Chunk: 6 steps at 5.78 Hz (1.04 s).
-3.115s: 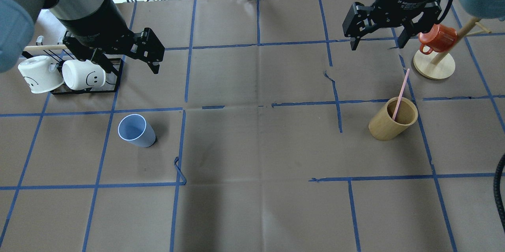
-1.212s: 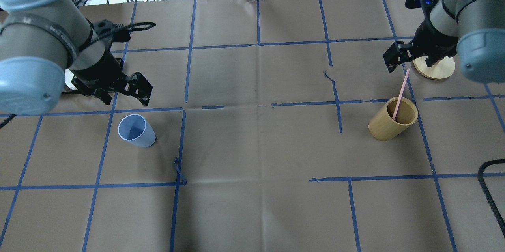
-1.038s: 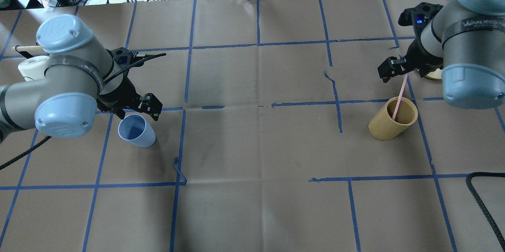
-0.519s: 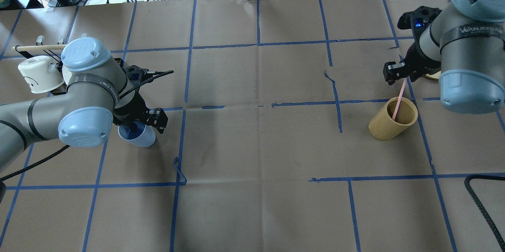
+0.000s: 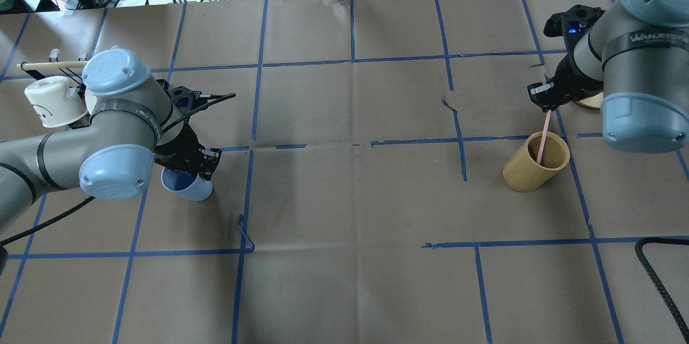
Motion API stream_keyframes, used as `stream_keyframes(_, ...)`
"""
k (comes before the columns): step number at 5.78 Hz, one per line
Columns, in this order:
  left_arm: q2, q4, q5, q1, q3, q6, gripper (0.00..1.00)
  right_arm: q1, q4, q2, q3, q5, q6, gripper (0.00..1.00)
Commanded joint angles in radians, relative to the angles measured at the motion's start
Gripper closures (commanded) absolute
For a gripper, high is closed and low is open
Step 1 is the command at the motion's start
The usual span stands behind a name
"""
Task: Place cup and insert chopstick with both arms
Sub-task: 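Grasp the blue cup with the left gripper while the right grasps the pink chopstick, then lift the blue cup with the left gripper while the right lifts the chopstick out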
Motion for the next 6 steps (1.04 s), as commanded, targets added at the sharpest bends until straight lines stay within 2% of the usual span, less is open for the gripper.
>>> stream_keyframes(1, 0.000, -0.016, -0.005, -0.030, 0.047, -0.067, 1.00, 0.011, 0.188, -0.015, -0.161, -0.001, 0.010, 0.92)
stream_keyframes(2, -0.014, -0.016, -0.025, -0.155, 0.094, -0.239, 1.00, 0.013, 0.365, -0.002, -0.303, 0.002, 0.011, 0.92)
stream_keyframes(3, -0.074, -0.006, -0.020, -0.310, 0.178, -0.412, 1.00, 0.014, 0.501, 0.026, -0.422, 0.004, 0.023, 0.92)
stream_keyframes(4, -0.157, -0.015, -0.020, -0.431, 0.305, -0.577, 1.00, 0.014, 0.590, 0.075, -0.519, 0.025, 0.051, 0.92)
stream_keyframes(5, -0.235, -0.004, -0.020, -0.516, 0.382, -0.701, 1.00, 0.014, 0.676, 0.116, -0.599, 0.031, 0.106, 0.92)
stream_keyframes(6, -0.285, 0.007, -0.022, -0.547, 0.426, -0.760, 1.00, 0.016, 0.698, 0.132, -0.615, 0.047, 0.120, 0.92)
